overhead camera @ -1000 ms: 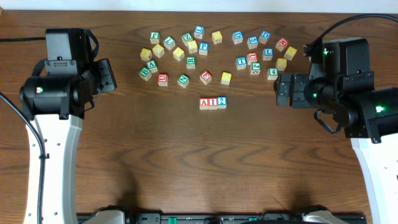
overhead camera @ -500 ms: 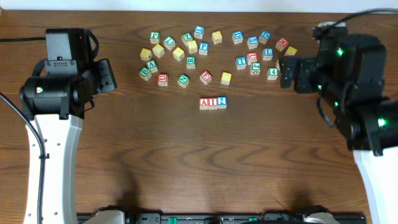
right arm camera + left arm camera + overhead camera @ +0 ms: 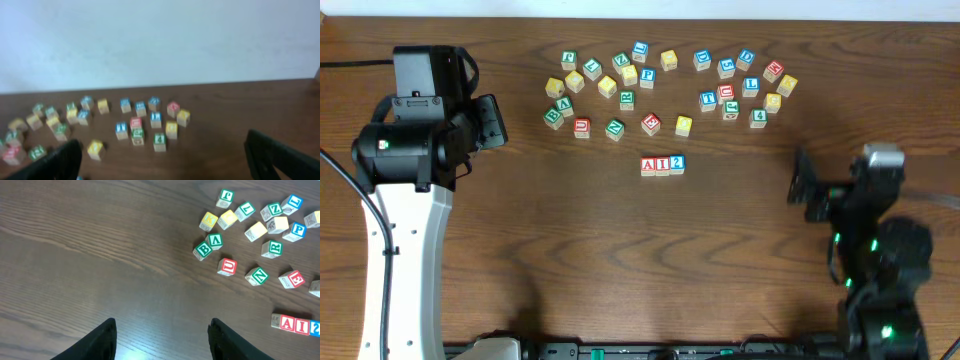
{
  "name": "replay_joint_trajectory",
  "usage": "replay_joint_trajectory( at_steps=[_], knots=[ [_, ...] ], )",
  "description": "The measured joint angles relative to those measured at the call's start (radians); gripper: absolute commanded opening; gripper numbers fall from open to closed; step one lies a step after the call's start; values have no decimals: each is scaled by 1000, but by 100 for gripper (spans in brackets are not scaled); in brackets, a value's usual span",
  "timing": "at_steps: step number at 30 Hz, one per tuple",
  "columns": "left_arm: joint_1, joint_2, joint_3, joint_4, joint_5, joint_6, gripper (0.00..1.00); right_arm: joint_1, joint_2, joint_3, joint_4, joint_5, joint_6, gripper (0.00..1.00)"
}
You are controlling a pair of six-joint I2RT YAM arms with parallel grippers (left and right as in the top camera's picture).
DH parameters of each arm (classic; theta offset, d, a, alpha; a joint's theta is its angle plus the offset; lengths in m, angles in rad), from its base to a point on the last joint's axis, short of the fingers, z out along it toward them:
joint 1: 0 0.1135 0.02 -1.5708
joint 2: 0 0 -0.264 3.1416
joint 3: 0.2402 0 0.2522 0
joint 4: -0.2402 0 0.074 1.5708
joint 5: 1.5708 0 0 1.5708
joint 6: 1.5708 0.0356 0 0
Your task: Spell out AI2
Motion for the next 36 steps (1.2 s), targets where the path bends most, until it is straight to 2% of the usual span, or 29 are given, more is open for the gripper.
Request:
replay_joint_trajectory(
  at_steps=[6, 12, 19, 23, 36],
  knots=[
    [0, 0, 0, 0, 0, 0, 58, -4, -263, -282, 110, -10, 0, 99],
    [0, 1, 0, 0, 0, 0, 58, -4, -417, -438, 153, -17, 0, 99],
    [0, 1, 0, 0, 0, 0, 58, -4, -515, -511, 146, -20, 0, 99],
    [0, 1, 0, 0, 0, 0, 58, -4, -518, -526, 76, -24, 0, 99],
    [0, 1, 0, 0, 0, 0, 58, -4, -518, -527, 77, -32, 0, 99]
  ],
)
